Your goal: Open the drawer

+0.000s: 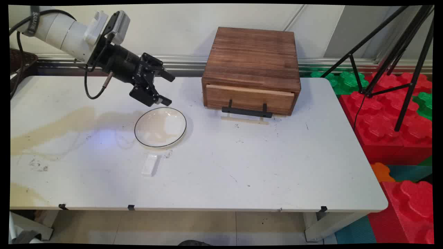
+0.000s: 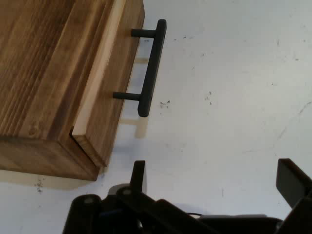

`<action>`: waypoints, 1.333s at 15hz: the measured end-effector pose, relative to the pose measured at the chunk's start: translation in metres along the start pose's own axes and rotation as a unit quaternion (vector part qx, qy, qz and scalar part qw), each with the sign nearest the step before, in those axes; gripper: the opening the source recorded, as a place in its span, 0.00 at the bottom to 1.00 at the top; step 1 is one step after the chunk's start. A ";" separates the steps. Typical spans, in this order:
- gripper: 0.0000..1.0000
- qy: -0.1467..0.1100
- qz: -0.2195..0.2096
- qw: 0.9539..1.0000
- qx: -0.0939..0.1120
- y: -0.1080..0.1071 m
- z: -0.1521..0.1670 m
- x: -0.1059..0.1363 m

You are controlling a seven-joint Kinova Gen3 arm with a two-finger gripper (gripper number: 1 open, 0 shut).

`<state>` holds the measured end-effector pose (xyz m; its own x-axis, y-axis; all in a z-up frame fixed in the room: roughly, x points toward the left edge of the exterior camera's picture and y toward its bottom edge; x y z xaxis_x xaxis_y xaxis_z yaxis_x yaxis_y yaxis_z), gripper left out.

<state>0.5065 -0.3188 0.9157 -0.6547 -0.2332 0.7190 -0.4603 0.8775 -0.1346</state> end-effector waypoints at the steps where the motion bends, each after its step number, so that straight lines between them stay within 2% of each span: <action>1: 1.00 0.000 0.001 1.000 0.000 0.000 0.000 0.001; 6: 1.00 0.003 0.006 1.000 0.001 -0.002 0.001 0.009; 13: 1.00 0.005 0.027 1.000 0.003 -0.001 0.014 0.044; 20: 1.00 -0.013 0.036 0.999 0.003 0.000 0.056 0.079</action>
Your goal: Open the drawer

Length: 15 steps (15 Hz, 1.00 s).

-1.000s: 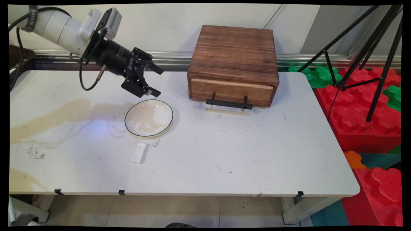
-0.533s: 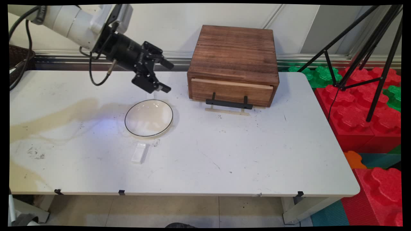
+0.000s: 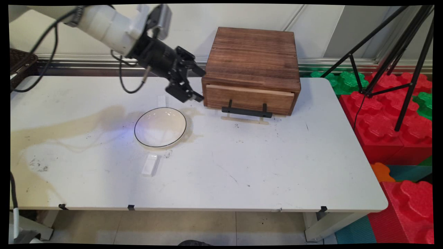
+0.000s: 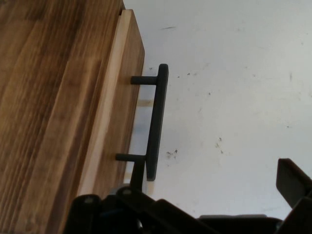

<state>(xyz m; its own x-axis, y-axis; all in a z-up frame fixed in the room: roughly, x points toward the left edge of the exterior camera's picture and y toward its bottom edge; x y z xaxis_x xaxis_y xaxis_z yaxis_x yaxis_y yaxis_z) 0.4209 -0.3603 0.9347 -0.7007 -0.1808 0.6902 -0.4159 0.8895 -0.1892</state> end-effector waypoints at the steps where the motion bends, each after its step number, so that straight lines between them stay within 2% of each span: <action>1: 1.00 -0.004 0.000 1.000 0.000 -0.001 0.009 0.004; 7: 1.00 -0.031 0.012 0.999 -0.002 -0.003 0.063 0.018; 15: 1.00 -0.067 0.037 0.997 -0.008 -0.006 0.131 0.025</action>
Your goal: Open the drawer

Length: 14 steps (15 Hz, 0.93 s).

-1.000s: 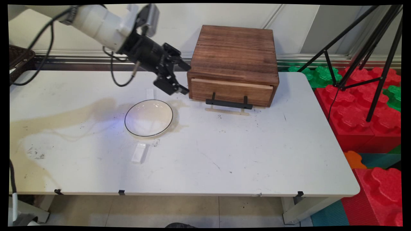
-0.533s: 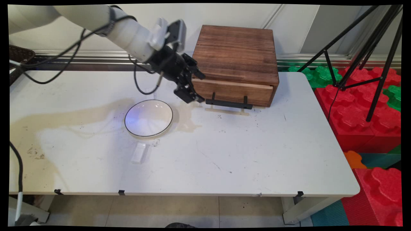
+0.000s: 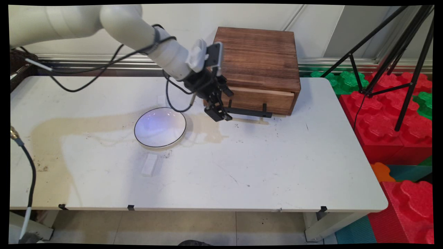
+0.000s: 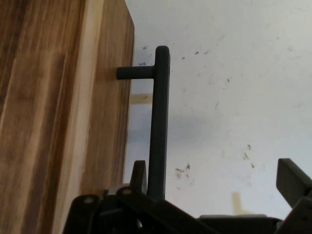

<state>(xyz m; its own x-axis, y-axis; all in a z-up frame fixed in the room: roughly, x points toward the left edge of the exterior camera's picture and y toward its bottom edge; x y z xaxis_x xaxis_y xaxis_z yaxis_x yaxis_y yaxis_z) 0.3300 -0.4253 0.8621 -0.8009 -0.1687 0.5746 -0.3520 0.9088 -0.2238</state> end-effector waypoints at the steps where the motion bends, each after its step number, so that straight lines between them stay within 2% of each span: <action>1: 1.00 -0.004 0.005 1.000 -0.001 -0.001 0.007 0.002; 14: 1.00 -0.050 0.052 0.997 -0.004 -0.008 0.075 0.012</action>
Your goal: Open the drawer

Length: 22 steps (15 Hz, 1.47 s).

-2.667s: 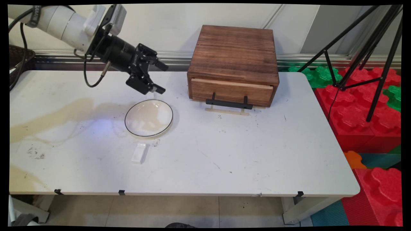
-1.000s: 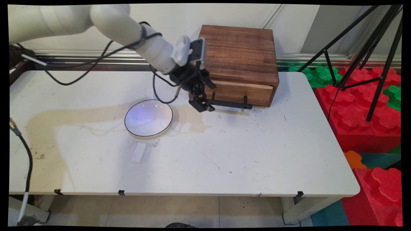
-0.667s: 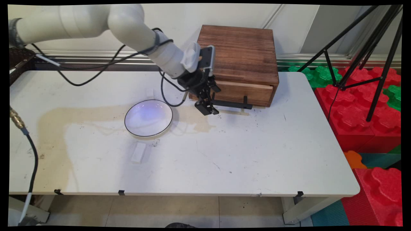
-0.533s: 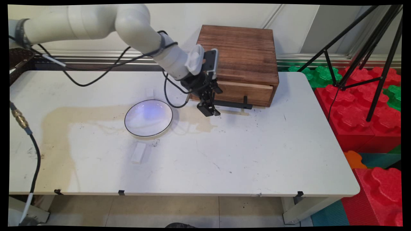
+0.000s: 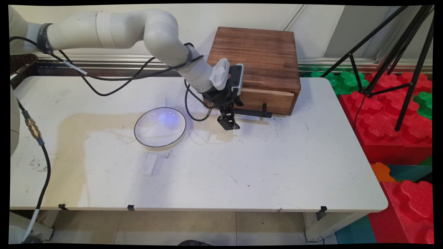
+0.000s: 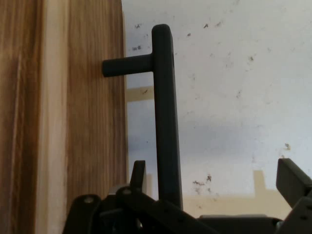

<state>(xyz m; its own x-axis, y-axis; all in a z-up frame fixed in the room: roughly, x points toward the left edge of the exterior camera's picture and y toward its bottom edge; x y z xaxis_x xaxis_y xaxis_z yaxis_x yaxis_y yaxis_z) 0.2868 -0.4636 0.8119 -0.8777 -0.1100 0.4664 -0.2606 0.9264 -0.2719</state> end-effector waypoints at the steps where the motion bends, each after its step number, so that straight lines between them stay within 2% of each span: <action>1: 1.00 -0.002 0.002 1.000 0.000 0.000 0.003 0.000; 14: 1.00 -0.011 0.016 1.000 -0.011 0.011 0.023 0.004; 22: 1.00 -0.010 0.024 0.999 -0.021 0.028 0.025 0.006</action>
<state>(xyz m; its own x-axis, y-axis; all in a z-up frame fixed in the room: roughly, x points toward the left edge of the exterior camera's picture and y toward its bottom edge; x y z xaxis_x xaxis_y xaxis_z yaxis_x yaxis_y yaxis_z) 0.2642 -0.4477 0.7861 -0.8968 -0.0723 0.4364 -0.2018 0.9448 -0.2582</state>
